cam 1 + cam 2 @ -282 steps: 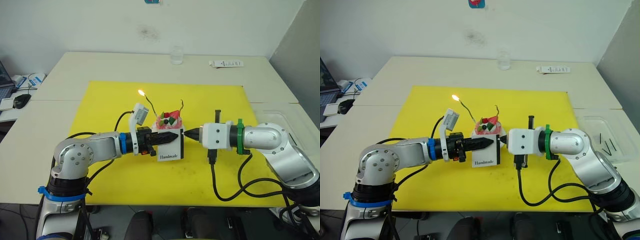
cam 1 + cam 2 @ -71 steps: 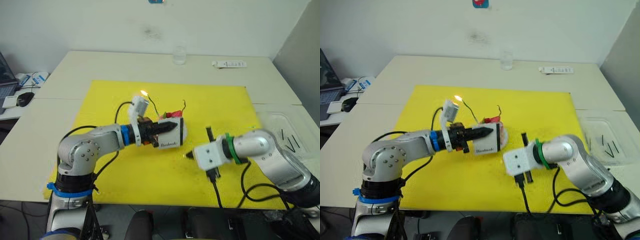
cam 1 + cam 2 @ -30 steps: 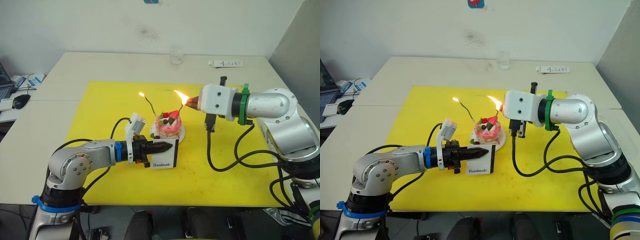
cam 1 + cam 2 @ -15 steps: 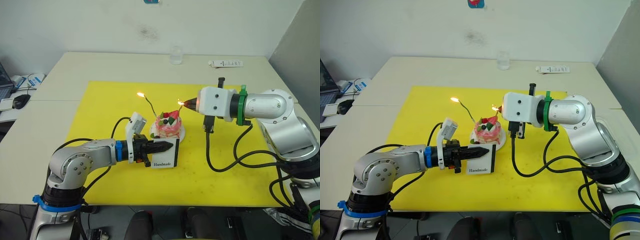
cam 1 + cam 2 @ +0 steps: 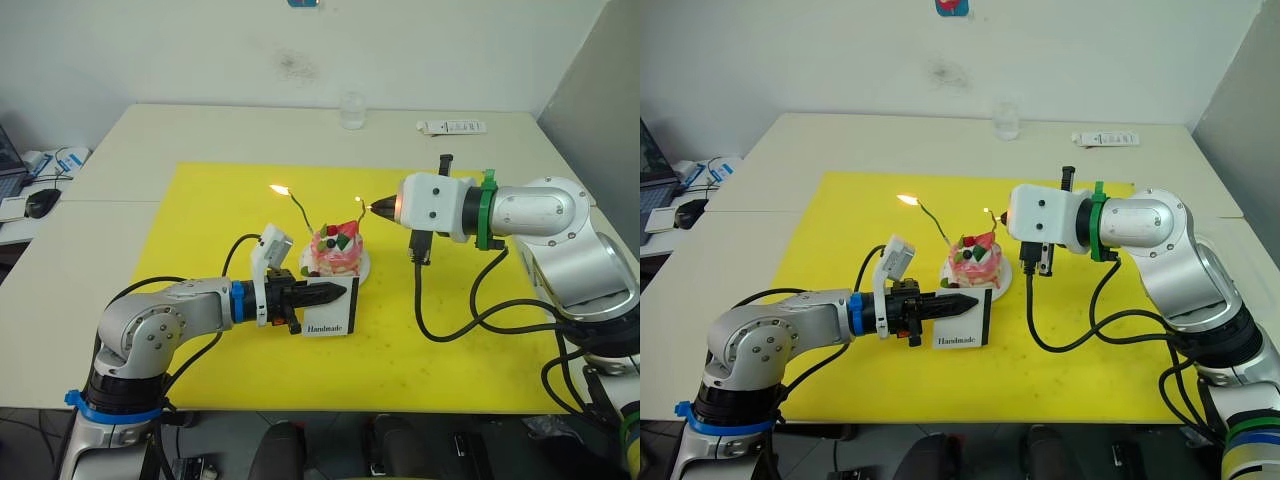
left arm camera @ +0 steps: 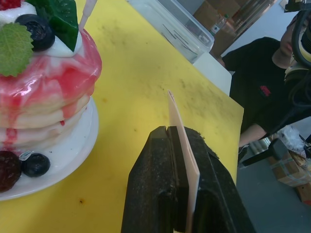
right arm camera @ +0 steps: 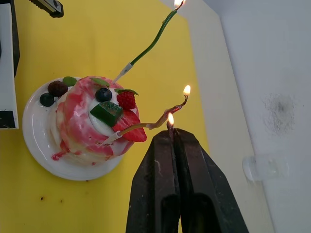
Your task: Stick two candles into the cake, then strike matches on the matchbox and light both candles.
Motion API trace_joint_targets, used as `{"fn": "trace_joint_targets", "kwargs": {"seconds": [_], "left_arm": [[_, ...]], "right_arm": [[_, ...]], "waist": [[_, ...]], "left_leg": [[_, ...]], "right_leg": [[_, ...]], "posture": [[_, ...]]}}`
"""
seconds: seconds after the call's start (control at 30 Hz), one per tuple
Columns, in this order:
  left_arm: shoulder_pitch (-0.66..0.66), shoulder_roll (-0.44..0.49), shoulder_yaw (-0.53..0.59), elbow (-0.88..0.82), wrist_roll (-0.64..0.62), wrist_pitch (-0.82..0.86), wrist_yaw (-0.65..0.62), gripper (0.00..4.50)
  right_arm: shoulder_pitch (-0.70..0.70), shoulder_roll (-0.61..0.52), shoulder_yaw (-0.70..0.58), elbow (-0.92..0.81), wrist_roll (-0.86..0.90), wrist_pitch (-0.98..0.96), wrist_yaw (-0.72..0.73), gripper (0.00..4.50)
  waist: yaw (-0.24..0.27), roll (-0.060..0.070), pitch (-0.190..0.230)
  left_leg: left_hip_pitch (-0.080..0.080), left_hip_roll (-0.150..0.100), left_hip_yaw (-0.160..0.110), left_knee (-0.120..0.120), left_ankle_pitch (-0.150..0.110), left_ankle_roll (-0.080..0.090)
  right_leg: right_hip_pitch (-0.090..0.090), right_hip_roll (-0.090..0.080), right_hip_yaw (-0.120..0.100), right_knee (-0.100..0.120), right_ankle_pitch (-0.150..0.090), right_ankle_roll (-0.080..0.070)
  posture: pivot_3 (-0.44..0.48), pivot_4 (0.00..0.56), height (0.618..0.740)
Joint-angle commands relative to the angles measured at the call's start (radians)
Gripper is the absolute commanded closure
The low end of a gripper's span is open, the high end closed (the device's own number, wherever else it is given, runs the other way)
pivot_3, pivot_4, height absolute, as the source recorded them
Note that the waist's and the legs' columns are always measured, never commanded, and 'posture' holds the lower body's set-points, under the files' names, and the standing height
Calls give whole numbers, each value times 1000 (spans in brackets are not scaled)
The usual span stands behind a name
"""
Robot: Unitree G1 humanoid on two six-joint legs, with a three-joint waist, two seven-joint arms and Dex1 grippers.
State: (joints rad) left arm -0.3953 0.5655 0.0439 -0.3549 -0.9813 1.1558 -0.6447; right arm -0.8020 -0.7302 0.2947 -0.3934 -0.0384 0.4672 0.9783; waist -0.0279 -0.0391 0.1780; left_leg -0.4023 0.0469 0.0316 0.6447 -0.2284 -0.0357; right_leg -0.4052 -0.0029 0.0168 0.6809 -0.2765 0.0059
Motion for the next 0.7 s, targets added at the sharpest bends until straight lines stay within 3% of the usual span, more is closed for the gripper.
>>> {"fn": "trace_joint_targets", "kwargs": {"seconds": [0.03, 0.7], "left_arm": [[-8, 8, 1, -23, -2, -13, -13, 4500], [-1, 10, -7, -19, 9, -24, -27, 4500]], "right_arm": [[-26, -7, -33, -24, -2, -14, -3, 4475], [-27, -19, -61, -35, 11, 6, -6, 4475]], "waist": [[0, 0, 0], [0, 0, 0]], "left_leg": [[0, 0, 0, 0, 0, 0], [0, 0, 0, 0, 0, 0]], "right_leg": [[0, 0, 0, 0, 0, 0], [0, 0, 0, 0, 0, 0]], "posture": [[0, 150, 740], [0, 150, 740]]}}
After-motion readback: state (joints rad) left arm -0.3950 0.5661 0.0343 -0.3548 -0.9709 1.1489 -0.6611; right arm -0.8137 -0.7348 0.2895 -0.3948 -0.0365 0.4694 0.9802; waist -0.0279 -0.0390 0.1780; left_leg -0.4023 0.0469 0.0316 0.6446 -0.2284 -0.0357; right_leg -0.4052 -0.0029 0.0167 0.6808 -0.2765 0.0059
